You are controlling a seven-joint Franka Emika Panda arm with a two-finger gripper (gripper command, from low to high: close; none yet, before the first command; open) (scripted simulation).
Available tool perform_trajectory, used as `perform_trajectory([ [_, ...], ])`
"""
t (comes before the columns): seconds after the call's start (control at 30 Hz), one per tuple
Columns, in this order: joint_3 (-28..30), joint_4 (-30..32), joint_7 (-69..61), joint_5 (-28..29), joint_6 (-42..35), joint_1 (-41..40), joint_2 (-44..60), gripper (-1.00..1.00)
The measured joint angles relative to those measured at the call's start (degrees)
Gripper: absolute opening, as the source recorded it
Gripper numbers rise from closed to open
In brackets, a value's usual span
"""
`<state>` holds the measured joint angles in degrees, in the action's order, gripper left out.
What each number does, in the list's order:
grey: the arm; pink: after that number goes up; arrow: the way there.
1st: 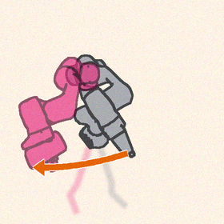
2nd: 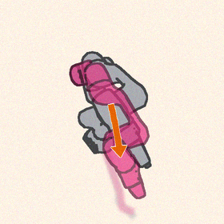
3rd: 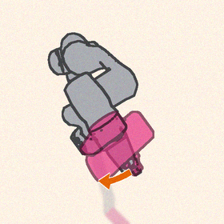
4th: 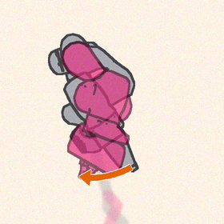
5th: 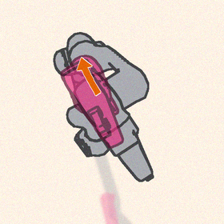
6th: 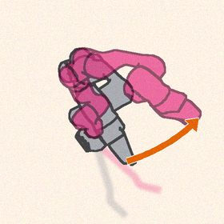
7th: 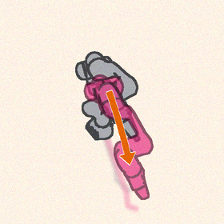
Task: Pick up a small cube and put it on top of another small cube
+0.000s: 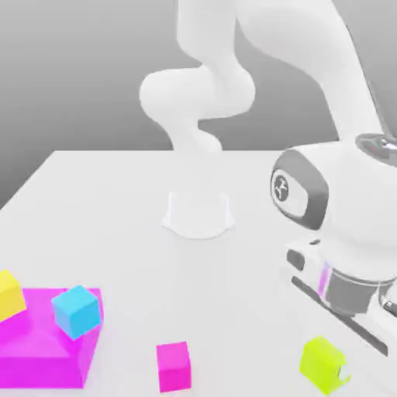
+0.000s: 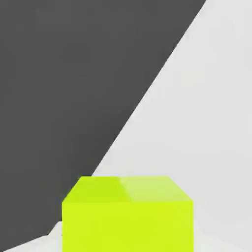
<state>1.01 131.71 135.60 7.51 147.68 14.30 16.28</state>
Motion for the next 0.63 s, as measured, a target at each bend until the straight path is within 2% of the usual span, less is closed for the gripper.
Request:
perform_trajectory([
  [0.33, 9.63, 12.65, 22.35, -8.69, 2.77, -7.2, -10.28, -1.0],
  [0.5, 8.59, 13.04, 21.17, -13.21, 10.05, -8.48, -3.25, -1.0],
  [0.53, 8.12, 12.98, 20.67, -13.95, 11.47, -8.85, -1.7, 1.0],
  [0.63, 8.12, 12.98, 20.67, -13.95, 11.47, -8.85, -1.7, 1.0],
])
